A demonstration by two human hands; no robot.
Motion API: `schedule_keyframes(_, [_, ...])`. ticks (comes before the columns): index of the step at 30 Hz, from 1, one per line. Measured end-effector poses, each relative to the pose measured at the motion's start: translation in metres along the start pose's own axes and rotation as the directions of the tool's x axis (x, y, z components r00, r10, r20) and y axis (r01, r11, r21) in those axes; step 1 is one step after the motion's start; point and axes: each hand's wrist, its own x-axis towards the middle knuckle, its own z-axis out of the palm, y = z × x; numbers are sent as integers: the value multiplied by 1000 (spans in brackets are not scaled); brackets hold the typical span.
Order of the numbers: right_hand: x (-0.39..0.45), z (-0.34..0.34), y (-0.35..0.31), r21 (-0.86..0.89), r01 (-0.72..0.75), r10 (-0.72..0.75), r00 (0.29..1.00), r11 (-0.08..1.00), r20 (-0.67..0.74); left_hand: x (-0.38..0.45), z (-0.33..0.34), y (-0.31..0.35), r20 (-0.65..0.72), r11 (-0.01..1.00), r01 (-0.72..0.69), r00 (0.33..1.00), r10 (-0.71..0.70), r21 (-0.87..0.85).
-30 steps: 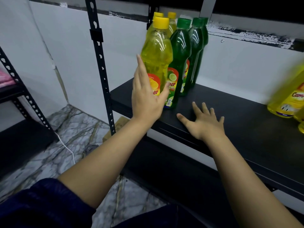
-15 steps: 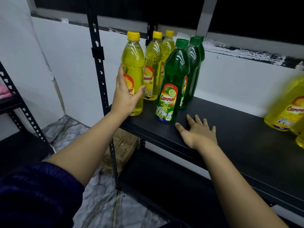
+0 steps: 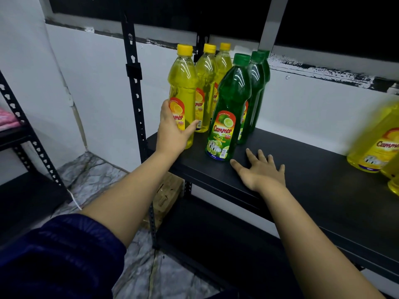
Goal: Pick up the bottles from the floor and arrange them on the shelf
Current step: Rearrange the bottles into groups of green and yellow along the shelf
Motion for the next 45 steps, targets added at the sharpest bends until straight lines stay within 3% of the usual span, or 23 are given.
schedule_keyframes(6, [-2,0,2,43,17,-15,999,999,-38,-4,-6,1,29,998,46,998,-47,40])
schedule_keyframes(11, [-12,-2,11,93,109,-92,981,990,-171,-58,-31,13,86,915,107,985,-151,390])
schedule_keyframes(14, [-20,-5,26,64,124,-111,979,990,-171,-108,-48,37,207,846,41,962,-177,532])
schedule_keyframes(18, [-32,-13,51,31,106,-99,979,994,-178,-143,-43,73,371,805,-143,923,-102,576])
schedule_keyframes(26, [-57,-36,117,122,16,26,942,992,-335,-152,25,128,553,821,-338,832,33,460])
schedule_keyframes(32, [-72,-60,173,183,-52,146,822,982,-550,-145,76,168,670,861,-421,730,134,287])
schedule_keyframes(37, [-77,-83,215,231,-149,263,741,962,-618,-128,131,209,764,867,-454,628,148,206])
schedule_keyframes(41, [-80,-98,240,272,-174,318,644,947,-696,-122,179,239,742,884,-459,621,251,85])
schedule_keyframes(45, [-71,-106,261,318,-159,353,520,935,-778,-119,232,262,671,931,-338,659,341,-142])
